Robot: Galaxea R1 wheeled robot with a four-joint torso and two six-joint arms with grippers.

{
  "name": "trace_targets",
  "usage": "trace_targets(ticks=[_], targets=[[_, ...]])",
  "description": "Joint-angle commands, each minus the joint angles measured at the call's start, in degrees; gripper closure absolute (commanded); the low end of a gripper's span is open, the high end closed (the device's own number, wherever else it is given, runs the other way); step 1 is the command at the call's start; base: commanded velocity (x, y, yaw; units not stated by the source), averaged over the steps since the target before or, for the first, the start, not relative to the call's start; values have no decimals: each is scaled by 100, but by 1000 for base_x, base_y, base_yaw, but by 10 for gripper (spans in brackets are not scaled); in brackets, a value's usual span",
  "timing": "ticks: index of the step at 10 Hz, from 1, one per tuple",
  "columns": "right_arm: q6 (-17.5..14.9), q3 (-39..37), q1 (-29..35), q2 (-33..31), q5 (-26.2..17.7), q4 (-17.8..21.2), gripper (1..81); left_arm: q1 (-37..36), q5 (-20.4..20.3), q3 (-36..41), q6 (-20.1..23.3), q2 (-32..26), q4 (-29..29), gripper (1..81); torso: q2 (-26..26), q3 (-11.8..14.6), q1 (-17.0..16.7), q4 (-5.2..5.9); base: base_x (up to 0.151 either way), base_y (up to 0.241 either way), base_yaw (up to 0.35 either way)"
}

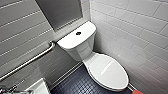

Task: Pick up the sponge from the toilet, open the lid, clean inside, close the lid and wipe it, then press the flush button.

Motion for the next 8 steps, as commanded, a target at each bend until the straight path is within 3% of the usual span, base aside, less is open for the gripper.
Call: trace_targets(ticks=[1, 3, 5, 8], targets=[[-31, 1594, 512, -1179, 498, -47, 811, 259, 116, 67, 26, -76, 52, 10, 0, 0, 0, 0, 0, 0, 0], [-31, 2095, 1302, -1144, 237, -39, 811, 250, 116, 58, 26, -76, 52, 10, 0, 0, 0, 0, 0, 0, 0], [-14, 2325, 2207, -855, -793, -3, 811, 224, 116, 58, 26, -76, 52, 10, -2, 0, 0, 0, 0, 0, 0], [22, 1658, 3298, 365, -1900, -3, 811, 206, 116, 40, 26, -67, 52, 10, 0, 0, 0, 0, 0, 0, 0]])
